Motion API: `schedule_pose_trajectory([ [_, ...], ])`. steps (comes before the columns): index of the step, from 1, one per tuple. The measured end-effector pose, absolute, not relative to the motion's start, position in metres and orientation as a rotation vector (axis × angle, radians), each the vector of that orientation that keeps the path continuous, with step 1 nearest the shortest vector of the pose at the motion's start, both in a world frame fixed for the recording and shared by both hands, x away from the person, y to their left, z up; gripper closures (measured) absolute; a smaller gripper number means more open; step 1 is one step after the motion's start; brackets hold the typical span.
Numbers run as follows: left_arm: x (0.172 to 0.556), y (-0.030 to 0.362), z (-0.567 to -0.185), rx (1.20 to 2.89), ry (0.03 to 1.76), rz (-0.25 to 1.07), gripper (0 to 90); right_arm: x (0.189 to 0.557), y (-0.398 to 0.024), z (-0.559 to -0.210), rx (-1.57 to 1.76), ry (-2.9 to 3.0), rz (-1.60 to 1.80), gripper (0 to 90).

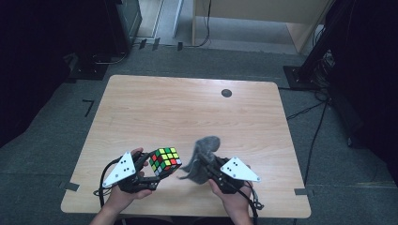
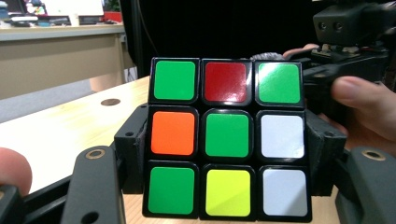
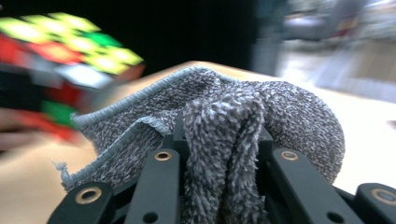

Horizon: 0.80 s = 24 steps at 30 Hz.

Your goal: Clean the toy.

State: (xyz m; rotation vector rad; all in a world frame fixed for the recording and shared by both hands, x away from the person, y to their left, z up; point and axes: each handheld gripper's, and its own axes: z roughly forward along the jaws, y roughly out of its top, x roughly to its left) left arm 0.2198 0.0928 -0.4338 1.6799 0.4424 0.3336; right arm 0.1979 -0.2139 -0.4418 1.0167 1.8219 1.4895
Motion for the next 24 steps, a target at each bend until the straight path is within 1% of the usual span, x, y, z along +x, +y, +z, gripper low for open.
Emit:
schedule_pose_trajectory([
  [1, 0.22, 0.093, -0.435, 1.686, 0.446, 0.34, 34.2, 0.202, -0.223, -0.449, 1.063, 1.736, 1.359, 71.3],
  [2, 0.22, 0.093, -0.435, 1.686, 0.446, 0.34, 34.2, 0.202, -0.223, -0.449, 1.063, 1.736, 1.359, 71.3],
  [3, 0.221, 0.092, -0.436, 1.694, 0.452, 0.348, 34.2, 0.206, -0.231, -0.458, 1.094, 1.697, 1.263, 70.7],
  [6, 0.222, 0.092, -0.437, 1.696, 0.457, 0.35, 34.2, 0.209, -0.235, -0.468, 1.104, 1.716, 1.219, 69.7],
  [10, 0.224, 0.093, -0.44, 1.71, 0.469, 0.349, 34.2, 0.219, -0.23, -0.484, 1.108, 1.925, 1.277, 61.6],
  [13, 0.224, 0.094, -0.441, 1.712, 0.473, 0.352, 34.2, 0.224, -0.225, -0.494, 1.108, 2.046, 1.241, 56.3],
  [14, 0.224, 0.094, -0.441, 1.712, 0.473, 0.352, 34.2, 0.224, -0.225, -0.494, 1.108, 2.046, 1.241, 56.3],
  [15, 0.224, 0.095, -0.44, 1.71, 0.475, 0.353, 34.2, 0.226, -0.224, -0.497, 1.116, 2.074, 1.216, 53.2],
  [16, 0.225, 0.097, -0.44, 1.708, 0.477, 0.355, 34.2, 0.229, -0.228, -0.5, 1.156, 2.082, 1.168, 46.7],
  [17, 0.225, 0.097, -0.44, 1.708, 0.477, 0.355, 34.2, 0.229, -0.228, -0.5, 1.156, 2.082, 1.168, 46.7],
  [19, 0.225, 0.098, -0.44, 1.704, 0.48, 0.356, 34.2, 0.231, -0.237, -0.497, 1.204, 2.039, 1.169, 39.9],
  [20, 0.225, 0.099, -0.44, 1.705, 0.48, 0.358, 34.2, 0.232, -0.243, -0.493, 1.228, 2.014, 1.17, 38.7],
  [23, 0.226, 0.098, -0.441, 1.709, 0.483, 0.356, 34.2, 0.233, -0.269, -0.483, 1.298, 1.922, 1.11, 38.9],
  [24, 0.226, 0.098, -0.441, 1.709, 0.483, 0.356, 34.2, 0.233, -0.269, -0.483, 1.298, 1.922, 1.11, 38.9],
])
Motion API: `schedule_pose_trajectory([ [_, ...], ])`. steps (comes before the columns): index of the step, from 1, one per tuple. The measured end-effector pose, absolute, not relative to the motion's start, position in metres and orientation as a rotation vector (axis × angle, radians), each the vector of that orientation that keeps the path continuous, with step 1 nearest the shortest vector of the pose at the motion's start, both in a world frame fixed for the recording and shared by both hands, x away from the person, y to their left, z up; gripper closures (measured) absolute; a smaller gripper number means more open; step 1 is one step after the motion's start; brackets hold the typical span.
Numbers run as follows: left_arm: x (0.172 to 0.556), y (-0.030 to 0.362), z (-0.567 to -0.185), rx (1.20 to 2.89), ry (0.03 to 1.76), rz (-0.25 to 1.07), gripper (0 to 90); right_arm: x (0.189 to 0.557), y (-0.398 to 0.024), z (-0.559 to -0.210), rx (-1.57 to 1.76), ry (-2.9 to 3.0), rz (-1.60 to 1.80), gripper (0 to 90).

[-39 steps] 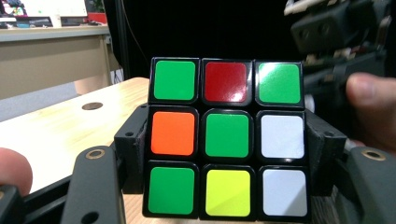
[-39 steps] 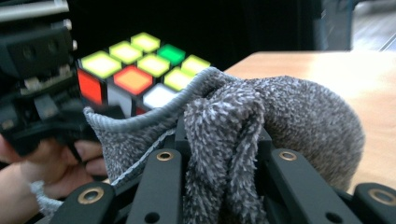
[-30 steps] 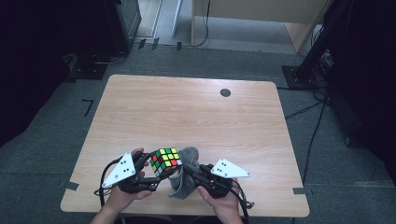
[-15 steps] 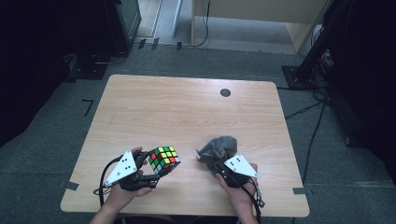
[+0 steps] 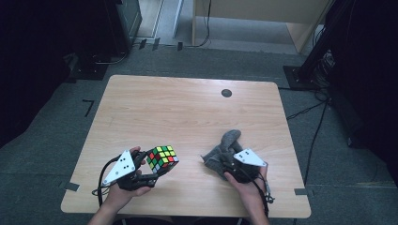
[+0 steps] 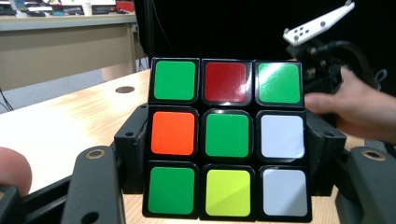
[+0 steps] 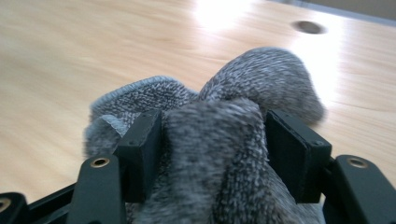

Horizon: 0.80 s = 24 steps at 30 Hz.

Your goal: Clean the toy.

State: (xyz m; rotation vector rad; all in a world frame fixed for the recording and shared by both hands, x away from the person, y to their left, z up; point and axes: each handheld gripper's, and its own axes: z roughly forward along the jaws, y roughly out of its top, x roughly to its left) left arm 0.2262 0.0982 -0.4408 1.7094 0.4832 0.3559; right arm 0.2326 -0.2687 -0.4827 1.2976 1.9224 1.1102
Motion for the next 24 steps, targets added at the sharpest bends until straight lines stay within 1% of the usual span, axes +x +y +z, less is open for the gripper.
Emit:
schedule_pose_trajectory([
  [1, 0.226, 0.097, -0.441, 1.712, 0.482, 0.357, 34.2, 0.232, -0.28, -0.48, 1.333, 1.897, 1.119, 41.0],
  [2, 0.226, 0.097, -0.441, 1.712, 0.482, 0.357, 34.2, 0.232, -0.28, -0.48, 1.333, 1.897, 1.119, 41.0],
  [3, 0.226, 0.097, -0.441, 1.713, 0.48, 0.358, 34.2, 0.231, -0.285, -0.479, 1.338, 1.886, 1.119, 47.6],
  [4, 0.226, 0.097, -0.441, 1.713, 0.479, 0.358, 34.2, 0.23, -0.289, -0.478, 1.337, 1.888, 1.133, 59.2],
  [5, 0.226, 0.097, -0.441, 1.712, 0.479, 0.358, 34.2, 0.227, -0.292, -0.474, 1.339, 1.909, 1.189, 75.8],
  [7, 0.226, 0.097, -0.441, 1.712, 0.481, 0.359, 34.2, 0.224, -0.29, -0.47, 1.33, 1.929, 1.236, 81.1],
  [8, 0.226, 0.097, -0.441, 1.711, 0.481, 0.359, 34.2, 0.223, -0.288, -0.467, 1.322, 1.944, 1.27, 82.1],
  [9, 0.226, 0.097, -0.441, 1.711, 0.481, 0.359, 34.2, 0.223, -0.288, -0.467, 1.322, 1.944, 1.27, 82.1],
  [12, 0.226, 0.099, -0.439, 1.701, 0.48, 0.358, 34.2, 0.215, -0.273, -0.449, 1.241, 2.001, 1.551, 82.9],
  [13, 0.226, 0.099, -0.439, 1.701, 0.48, 0.358, 34.2, 0.215, -0.273, -0.449, 1.241, 2.001, 1.551, 82.9],
  [14, 0.226, 0.1, -0.438, 1.695, 0.479, 0.355, 34.2, 0.211, -0.265, -0.44, 1.173, 2.047, 1.713, 82.7],
  [15, 0.226, 0.101, -0.438, 1.695, 0.479, 0.356, 34.2, 0.21, -0.262, -0.437, 1.146, 2.063, 1.769, 82.6],
  [18, 0.226, 0.101, -0.438, 1.693, 0.483, 0.355, 34.2, 0.21, -0.259, -0.437, 1.155, 2.069, 1.741, 81.9],
  [19, 0.226, 0.101, -0.438, 1.694, 0.484, 0.355, 34.2, 0.212, -0.259, -0.441, 1.186, 2.065, 1.678, 81.5],
  [20, 0.226, 0.101, -0.439, 1.696, 0.483, 0.356, 34.2, 0.218, -0.263, -0.456, 1.284, 2.023, 1.481, 78.7],
  [22, 0.226, 0.1, -0.438, 1.699, 0.481, 0.357, 34.2, 0.224, -0.269, -0.472, 1.356, 1.973, 1.239, 70.1],
  [23, 0.226, 0.1, -0.438, 1.699, 0.481, 0.357, 34.2, 0.224, -0.269, -0.472, 1.356, 1.973, 1.239, 70.1],
  [24, 0.226, 0.1, -0.438, 1.698, 0.48, 0.357, 34.2, 0.227, -0.275, -0.481, 1.385, 1.923, 1.094, 56.6],
])
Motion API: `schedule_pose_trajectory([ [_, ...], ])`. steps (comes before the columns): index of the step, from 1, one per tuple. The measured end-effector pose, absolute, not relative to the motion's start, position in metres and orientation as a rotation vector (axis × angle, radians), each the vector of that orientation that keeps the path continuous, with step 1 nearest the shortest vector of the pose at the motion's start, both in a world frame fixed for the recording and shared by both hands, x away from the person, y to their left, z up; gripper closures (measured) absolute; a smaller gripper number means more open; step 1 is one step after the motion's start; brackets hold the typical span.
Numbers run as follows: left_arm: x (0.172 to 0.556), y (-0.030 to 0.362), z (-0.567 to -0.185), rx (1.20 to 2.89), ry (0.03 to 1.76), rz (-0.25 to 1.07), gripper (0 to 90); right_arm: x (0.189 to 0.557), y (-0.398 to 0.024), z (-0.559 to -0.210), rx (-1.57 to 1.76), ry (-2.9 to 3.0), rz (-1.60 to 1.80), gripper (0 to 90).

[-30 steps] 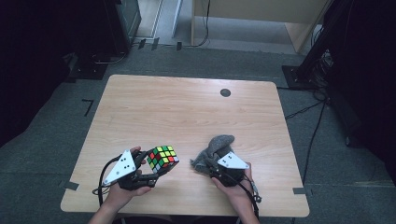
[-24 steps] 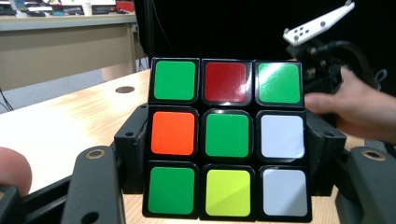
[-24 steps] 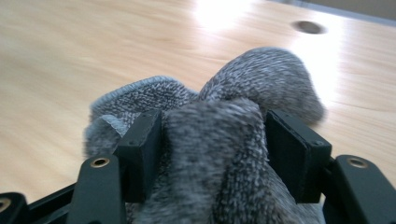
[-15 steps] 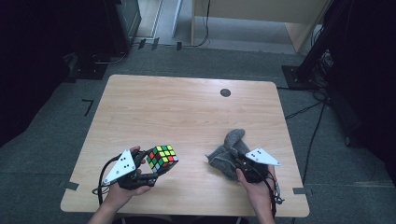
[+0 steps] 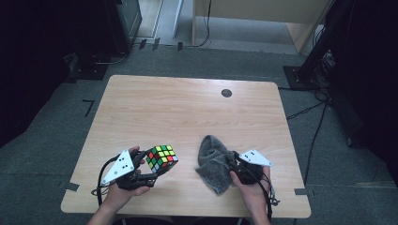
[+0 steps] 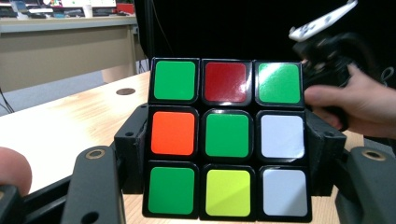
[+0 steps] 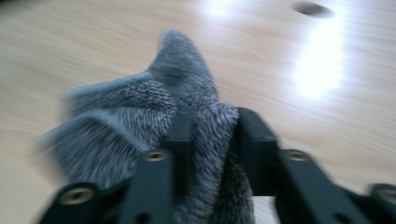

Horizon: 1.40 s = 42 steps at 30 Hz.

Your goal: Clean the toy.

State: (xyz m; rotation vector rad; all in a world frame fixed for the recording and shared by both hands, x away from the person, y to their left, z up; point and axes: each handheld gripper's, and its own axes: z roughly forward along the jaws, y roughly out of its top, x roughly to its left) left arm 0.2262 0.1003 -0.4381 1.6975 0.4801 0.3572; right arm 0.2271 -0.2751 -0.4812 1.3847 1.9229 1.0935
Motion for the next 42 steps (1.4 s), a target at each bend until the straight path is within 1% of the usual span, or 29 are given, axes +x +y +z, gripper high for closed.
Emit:
schedule_pose_trajectory([
  [1, 0.226, 0.1, -0.438, 1.698, 0.48, 0.359, 34.2, 0.227, -0.278, -0.481, 1.384, 1.878, 1.055, 52.0],
  [3, 0.227, 0.101, -0.439, 1.698, 0.484, 0.359, 34.2, 0.223, -0.281, -0.471, 1.361, 1.801, 1.071, 46.8],
  [4, 0.227, 0.101, -0.439, 1.698, 0.484, 0.359, 34.2, 0.22, -0.282, -0.464, 1.336, 1.76, 1.089, 45.7],
  [5, 0.228, 0.101, -0.439, 1.698, 0.487, 0.358, 34.2, 0.22, -0.282, -0.464, 1.336, 1.76, 1.089, 45.7],
  [6, 0.228, 0.101, -0.439, 1.699, 0.487, 0.357, 34.2, 0.216, -0.281, -0.456, 1.303, 1.734, 1.099, 46.0],
  [9, 0.228, 0.1, -0.44, 1.702, 0.485, 0.353, 34.2, 0.208, -0.269, -0.444, 1.178, 1.821, 1.213, 47.1],
  [10, 0.227, 0.099, -0.44, 1.703, 0.483, 0.353, 34.2, 0.209, -0.263, -0.445, 1.145, 1.906, 1.243, 46.6],
  [12, 0.226, 0.098, -0.439, 1.706, 0.478, 0.354, 34.2, 0.218, -0.245, -0.467, 1.145, 2.057, 1.166, 41.9],
  [14, 0.226, 0.097, -0.439, 1.705, 0.474, 0.351, 34.2, 0.228, -0.241, -0.486, 1.227, 2.078, 1.074, 33.5],
  [15, 0.226, 0.097, -0.439, 1.707, 0.473, 0.353, 34.2, 0.233, -0.242, -0.493, 1.28, 2.087, 1.016, 31.2],
  [18, 0.226, 0.098, -0.44, 1.706, 0.475, 0.349, 34.2, 0.242, -0.244, -0.504, 1.359, 2.077, 0.947, 28.7],
  [21, 0.227, 0.098, -0.44, 1.704, 0.477, 0.345, 34.2, 0.245, -0.242, -0.507, 1.36, 2.098, 0.928, 27.1],
  [22, 0.227, 0.098, -0.44, 1.701, 0.479, 0.34, 34.2, 0.247, -0.238, -0.513, 1.366, 2.145, 0.899, 24.9],
  [23, 0.227, 0.099, -0.44, 1.7, 0.479, 0.338, 34.2, 0.246, -0.237, -0.516, 1.354, 2.142, 0.883, 25.2],
  [25, 0.226, 0.099, -0.44, 1.698, 0.478, 0.336, 34.2, 0.246, -0.236, -0.516, 1.355, 2.136, 0.882, 27.0],
  [26, 0.226, 0.099, -0.439, 1.694, 0.477, 0.335, 34.2, 0.245, -0.237, -0.516, 1.351, 2.122, 0.888, 41.1],
  [27, 0.226, 0.099, -0.439, 1.691, 0.474, 0.331, 34.2, 0.244, -0.239, -0.517, 1.348, 2.111, 0.897, 51.4],
  [28, 0.226, 0.099, -0.439, 1.691, 0.471, 0.327, 34.2, 0.244, -0.239, -0.517, 1.348, 2.111, 0.897, 51.4],
  [30, 0.224, 0.097, -0.438, 1.69, 0.465, 0.322, 34.2, 0.242, -0.246, -0.517, 1.355, 2.074, 0.897, 77.3],
  [31, 0.224, 0.097, -0.438, 1.69, 0.465, 0.322, 34.2, 0.242, -0.246, -0.517, 1.355, 2.074, 0.897, 77.3],
  [32, 0.224, 0.096, -0.438, 1.696, 0.457, 0.318, 34.2, 0.239, -0.251, -0.512, 1.412, 2.07, 1.02, 80.6],
  [33, 0.224, 0.095, -0.439, 1.698, 0.454, 0.314, 34.2, 0.236, -0.25, -0.507, 1.406, 2.074, 1.147, 80.9],
  [34, 0.224, 0.095, -0.439, 1.698, 0.454, 0.314, 34.2, 0.236, -0.25, -0.507, 1.406, 2.074, 1.147, 80.9],
  [35, 0.224, 0.094, -0.44, 1.7, 0.45, 0.305, 34.2, 0.226, -0.242, -0.492, 1.311, 2.085, 1.385, 81.1],
  [36, 0.224, 0.094, -0.44, 1.7, 0.45, 0.305, 34.2, 0.226, -0.242, -0.492, 1.311, 2.085, 1.385, 81.1],
  [37, 0.224, 0.091, -0.442, 1.707, 0.441, 0.294, 34.2, 0.213, -0.227, -0.471, 1.154, 2.078, 1.553, 81.1],
  [38, 0.224, 0.091, -0.442, 1.707, 0.441, 0.294, 34.2, 0.207, -0.219, -0.459, 1.088, 2.064, 1.616, 81.1],
  [39, 0.224, 0.09, -0.443, 1.716, 0.433, 0.291, 34.2, 0.207, -0.219, -0.459, 1.088, 2.064, 1.616, 81.1],
  [42, 0.22, 0.084, -0.446, 1.767, 0.397, 0.316, 34.2, 0.188, -0.205, -0.43, 0.977, 1.982, 1.732, 81.1],
])
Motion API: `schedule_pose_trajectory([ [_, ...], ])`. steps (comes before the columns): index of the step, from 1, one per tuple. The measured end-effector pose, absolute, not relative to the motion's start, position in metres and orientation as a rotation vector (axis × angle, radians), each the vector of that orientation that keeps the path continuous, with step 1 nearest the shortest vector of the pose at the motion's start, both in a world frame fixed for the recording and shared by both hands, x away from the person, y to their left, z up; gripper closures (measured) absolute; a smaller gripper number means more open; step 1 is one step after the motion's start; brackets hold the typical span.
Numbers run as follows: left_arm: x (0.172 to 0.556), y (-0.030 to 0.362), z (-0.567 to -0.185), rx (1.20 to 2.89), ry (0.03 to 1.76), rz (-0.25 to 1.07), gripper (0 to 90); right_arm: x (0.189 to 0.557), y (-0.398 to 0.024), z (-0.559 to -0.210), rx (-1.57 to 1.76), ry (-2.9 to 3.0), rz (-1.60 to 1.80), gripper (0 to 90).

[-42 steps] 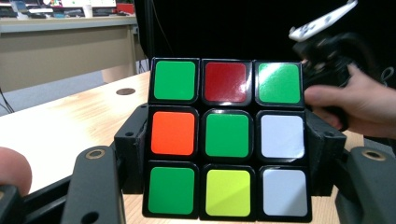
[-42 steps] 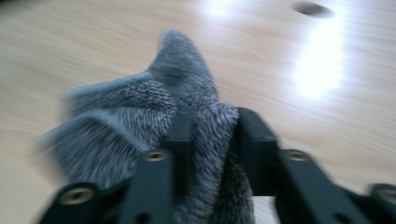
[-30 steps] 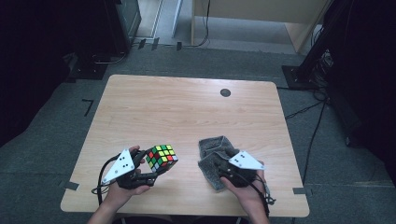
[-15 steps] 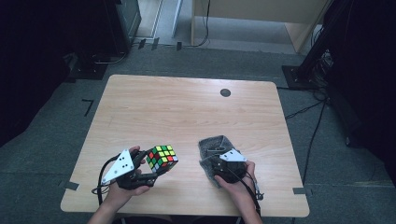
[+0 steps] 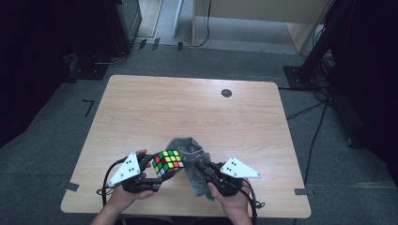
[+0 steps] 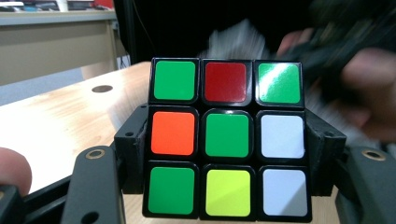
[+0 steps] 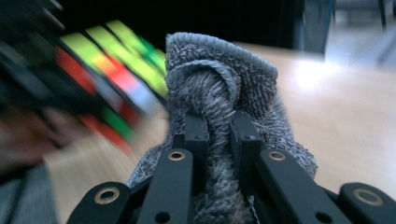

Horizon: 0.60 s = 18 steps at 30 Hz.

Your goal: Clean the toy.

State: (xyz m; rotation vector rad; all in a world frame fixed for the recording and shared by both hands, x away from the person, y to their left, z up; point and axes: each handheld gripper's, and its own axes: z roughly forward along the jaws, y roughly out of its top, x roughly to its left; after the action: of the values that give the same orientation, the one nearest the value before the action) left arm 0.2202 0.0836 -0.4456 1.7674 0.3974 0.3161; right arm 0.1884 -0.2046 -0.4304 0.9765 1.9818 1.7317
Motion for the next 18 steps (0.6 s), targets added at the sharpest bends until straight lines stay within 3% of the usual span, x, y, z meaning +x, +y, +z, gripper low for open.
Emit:
schedule_pose_trajectory([
  [5, 0.21, 0.067, -0.448, 1.849, 0.314, 0.368, 34.2, 0.175, -0.188, -0.417, 0.908, 2.001, 1.882, 81.0],
  [13, 0.209, 0.068, -0.445, 1.834, 0.316, 0.37, 34.2, 0.19, -0.199, -0.443, 1.077, 2.012, 1.708, 80.8],
  [18, 0.207, 0.062, -0.45, 1.887, 0.3, 0.398, 34.2, 0.173, -0.182, -0.419, 0.858, 2.035, 1.804, 80.3],
])
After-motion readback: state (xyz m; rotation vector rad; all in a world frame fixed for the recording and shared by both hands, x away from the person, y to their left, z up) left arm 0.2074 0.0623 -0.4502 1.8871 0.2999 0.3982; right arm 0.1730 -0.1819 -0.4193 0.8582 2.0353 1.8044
